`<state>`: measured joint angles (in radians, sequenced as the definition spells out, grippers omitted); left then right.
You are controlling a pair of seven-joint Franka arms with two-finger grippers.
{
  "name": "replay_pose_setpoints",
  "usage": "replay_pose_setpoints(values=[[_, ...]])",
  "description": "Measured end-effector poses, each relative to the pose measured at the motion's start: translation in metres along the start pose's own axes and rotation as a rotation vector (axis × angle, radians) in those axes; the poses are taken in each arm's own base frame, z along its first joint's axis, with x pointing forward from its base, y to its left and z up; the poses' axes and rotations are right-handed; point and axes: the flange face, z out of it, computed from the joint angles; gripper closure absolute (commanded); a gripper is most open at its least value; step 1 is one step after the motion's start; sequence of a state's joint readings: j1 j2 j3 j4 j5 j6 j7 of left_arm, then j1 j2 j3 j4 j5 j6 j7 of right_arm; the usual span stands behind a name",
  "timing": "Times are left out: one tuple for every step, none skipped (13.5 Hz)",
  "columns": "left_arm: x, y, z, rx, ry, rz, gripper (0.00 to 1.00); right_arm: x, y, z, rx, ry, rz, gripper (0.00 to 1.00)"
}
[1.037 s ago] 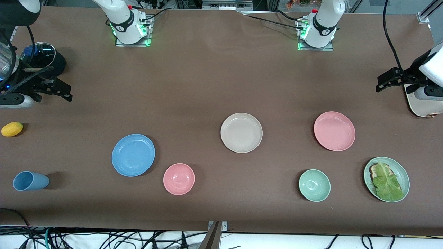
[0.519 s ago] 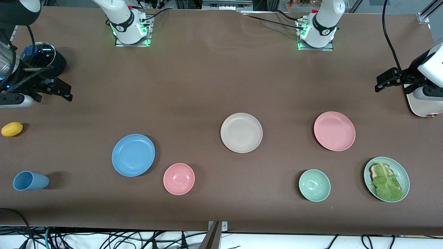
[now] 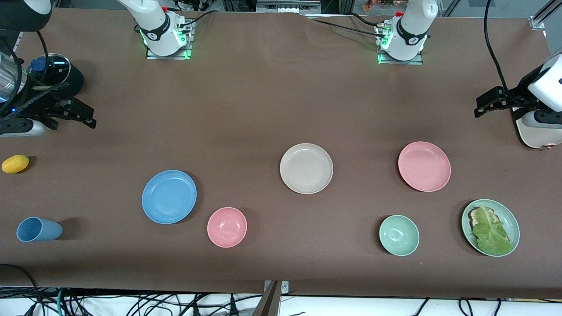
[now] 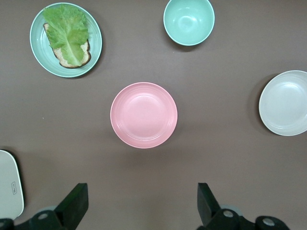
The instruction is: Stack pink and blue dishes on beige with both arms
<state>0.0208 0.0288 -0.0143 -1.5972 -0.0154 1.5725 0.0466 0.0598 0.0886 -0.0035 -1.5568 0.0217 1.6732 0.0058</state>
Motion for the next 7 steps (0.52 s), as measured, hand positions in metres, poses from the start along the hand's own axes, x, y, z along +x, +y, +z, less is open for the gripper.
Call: replay_pose_setpoints(values=[[0.0002,0.0,0.0003,0.0,-0.001,0.0,0.0,-0.0007,-0.0001,0.0008,0.0,-0.007,0.0,0.0],[0.0003,0.0,0.0005,0.0,-0.001,0.0,0.0,-0.0016,-0.0001,0.0018,0.001,-0.015,0.0,0.0],[0.0003,0.0,0.0006,0.0,-0.001,0.0,0.0,-0.002,-0.0002,0.0023,0.001,-0.019,0.0,0.0],[0.0003,0.0,0.0006,0.0,-0.001,0.0,0.0,-0.002,-0.0005,0.0024,0.001,-0.019,-0.001,0.0],[0.0003,0.0,0.0005,0.0,-0.001,0.0,0.0,-0.002,-0.0023,0.0024,0.002,-0.019,-0.004,0.0],[0.0003,0.0,0.0005,0.0,-0.001,0.0,0.0,-0.0021,-0.0055,0.0025,0.003,-0.019,-0.009,0.0],[0.0003,0.0,0.0005,0.0,-0.001,0.0,0.0,-0.0022,-0.0092,0.0025,0.003,-0.019,-0.016,0.0]])
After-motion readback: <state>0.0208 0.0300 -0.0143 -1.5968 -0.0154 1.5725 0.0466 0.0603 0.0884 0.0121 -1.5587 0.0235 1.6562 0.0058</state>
